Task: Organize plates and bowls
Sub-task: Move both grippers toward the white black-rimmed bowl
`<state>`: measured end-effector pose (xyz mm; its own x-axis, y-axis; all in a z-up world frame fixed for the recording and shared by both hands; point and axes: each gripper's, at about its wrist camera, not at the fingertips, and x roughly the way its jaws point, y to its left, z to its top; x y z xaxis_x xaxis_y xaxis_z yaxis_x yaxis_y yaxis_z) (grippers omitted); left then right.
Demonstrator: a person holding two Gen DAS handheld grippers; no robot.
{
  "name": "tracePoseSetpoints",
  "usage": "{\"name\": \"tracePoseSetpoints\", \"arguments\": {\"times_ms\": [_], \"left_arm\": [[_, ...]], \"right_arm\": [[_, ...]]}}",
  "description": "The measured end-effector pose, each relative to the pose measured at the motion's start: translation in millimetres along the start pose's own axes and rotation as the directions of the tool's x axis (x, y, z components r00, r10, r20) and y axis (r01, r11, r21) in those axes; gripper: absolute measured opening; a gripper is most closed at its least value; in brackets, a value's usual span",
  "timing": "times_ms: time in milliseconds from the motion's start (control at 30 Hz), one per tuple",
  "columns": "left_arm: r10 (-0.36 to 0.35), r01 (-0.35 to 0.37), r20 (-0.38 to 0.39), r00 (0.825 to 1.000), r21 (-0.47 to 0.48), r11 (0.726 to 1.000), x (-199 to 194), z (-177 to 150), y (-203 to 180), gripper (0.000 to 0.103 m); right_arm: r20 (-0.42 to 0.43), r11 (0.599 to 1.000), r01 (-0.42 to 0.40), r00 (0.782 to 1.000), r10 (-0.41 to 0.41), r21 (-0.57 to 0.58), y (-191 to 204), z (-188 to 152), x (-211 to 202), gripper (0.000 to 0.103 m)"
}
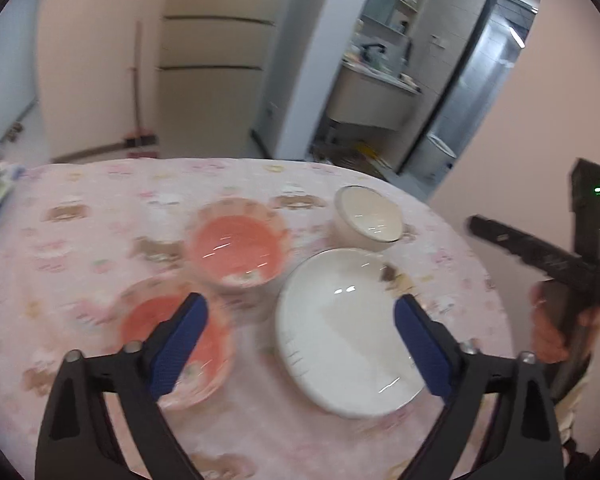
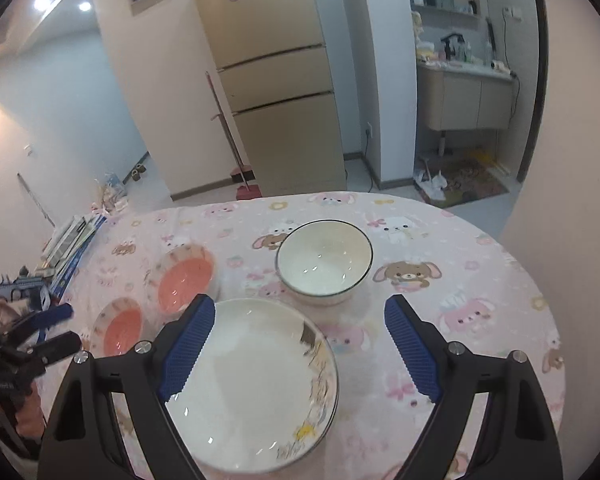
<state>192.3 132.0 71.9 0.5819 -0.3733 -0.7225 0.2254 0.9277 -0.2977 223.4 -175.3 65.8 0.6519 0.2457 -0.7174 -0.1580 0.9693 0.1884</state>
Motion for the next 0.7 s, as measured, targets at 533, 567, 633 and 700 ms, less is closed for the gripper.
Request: {"name": "tracePoseSetpoints", "arguments": {"times_ms": [533, 567, 633, 700], "left_arm": [[0.044, -0.055, -0.393, 0.919, -0.018, 0.998, 221, 101, -54, 0.034], [0.081, -0.085, -0.408, 0.91, 0.008, 0.996, 225, 99, -59, 0.034], [0.102, -0.104, -0.442, 0.891, 0.021, 0.994, 232, 92, -62, 0.034], [0.106, -0.102, -0.447, 0.888, 0.034, 0.994, 233, 88, -64, 0.034]], "right_arm": [[-0.398, 0.967, 0.048, 0.916, 0.057, 0.249, -102, 43, 179, 0.044], [-0.422, 0.969, 0.048, 0.904, 0.062, 0.244, -102, 39, 187, 0.042], [-0.448, 0.971, 0.029, 0.89, 0.083, 0.236, -101, 34, 196, 0.039], [-0.436, 0.973, 0.022, 0.896, 0.082, 0.228, -98, 32, 195, 0.038]]}}
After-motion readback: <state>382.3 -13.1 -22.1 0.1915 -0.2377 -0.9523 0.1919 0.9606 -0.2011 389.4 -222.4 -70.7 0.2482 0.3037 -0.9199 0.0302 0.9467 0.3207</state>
